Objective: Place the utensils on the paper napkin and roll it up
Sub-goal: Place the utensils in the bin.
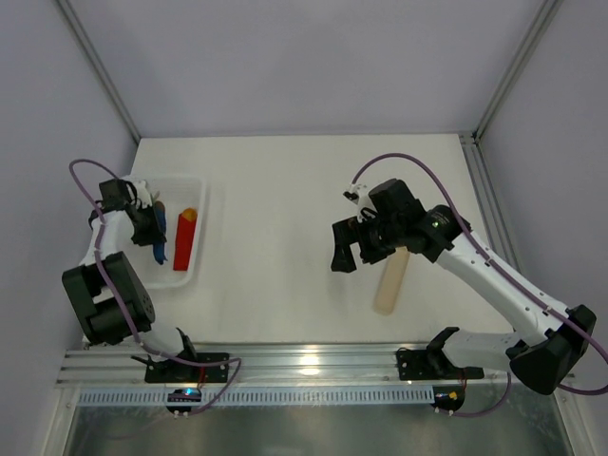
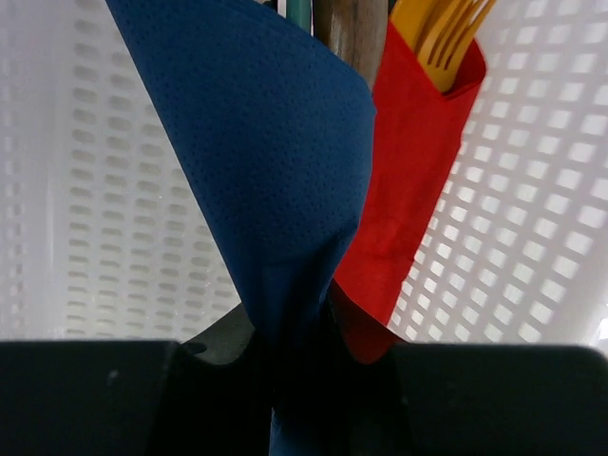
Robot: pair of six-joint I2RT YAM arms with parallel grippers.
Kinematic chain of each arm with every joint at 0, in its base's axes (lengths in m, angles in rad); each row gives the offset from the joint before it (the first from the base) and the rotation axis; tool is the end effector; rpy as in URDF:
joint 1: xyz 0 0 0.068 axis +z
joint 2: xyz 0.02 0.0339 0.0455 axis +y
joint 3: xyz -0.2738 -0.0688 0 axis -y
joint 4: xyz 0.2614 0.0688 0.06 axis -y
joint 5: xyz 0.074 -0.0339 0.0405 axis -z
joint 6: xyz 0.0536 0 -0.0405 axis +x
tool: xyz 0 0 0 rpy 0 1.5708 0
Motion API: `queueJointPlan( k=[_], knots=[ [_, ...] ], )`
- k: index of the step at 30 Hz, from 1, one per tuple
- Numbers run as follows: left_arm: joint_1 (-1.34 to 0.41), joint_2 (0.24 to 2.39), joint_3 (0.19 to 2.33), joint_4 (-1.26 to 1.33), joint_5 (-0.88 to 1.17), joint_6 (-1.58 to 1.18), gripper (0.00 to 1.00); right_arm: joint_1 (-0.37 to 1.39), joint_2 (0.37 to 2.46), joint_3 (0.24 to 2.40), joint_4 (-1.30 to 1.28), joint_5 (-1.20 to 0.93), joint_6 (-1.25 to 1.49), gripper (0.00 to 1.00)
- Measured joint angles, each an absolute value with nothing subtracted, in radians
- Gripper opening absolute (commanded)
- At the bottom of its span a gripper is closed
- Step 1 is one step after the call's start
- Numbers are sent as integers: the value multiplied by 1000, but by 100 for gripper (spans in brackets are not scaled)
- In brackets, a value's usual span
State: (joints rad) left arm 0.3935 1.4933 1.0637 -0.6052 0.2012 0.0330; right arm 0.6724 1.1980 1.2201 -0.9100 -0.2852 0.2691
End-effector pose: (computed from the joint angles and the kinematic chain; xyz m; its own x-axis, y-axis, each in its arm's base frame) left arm 0.3052 0.1151 0.2234 -0.8029 -0.2983 -0.5161 -0.2551 0.9544 -0.1549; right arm 0.1936 0.1734 0.3369 -0.7809 -0.2956 -0.5503 -0.5487 0.7456 0.3782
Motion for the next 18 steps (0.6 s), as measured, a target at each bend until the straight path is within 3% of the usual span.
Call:
queueJointPlan(
  k=[5,18],
  knots=[
    [395,1592,1063,-610,204,38,0,672,1208,1221,-921,-284,276,97],
    [478,1600,1043,-537,328,67,0,670,1208,1223,-922,-278,270,96]
  ],
)
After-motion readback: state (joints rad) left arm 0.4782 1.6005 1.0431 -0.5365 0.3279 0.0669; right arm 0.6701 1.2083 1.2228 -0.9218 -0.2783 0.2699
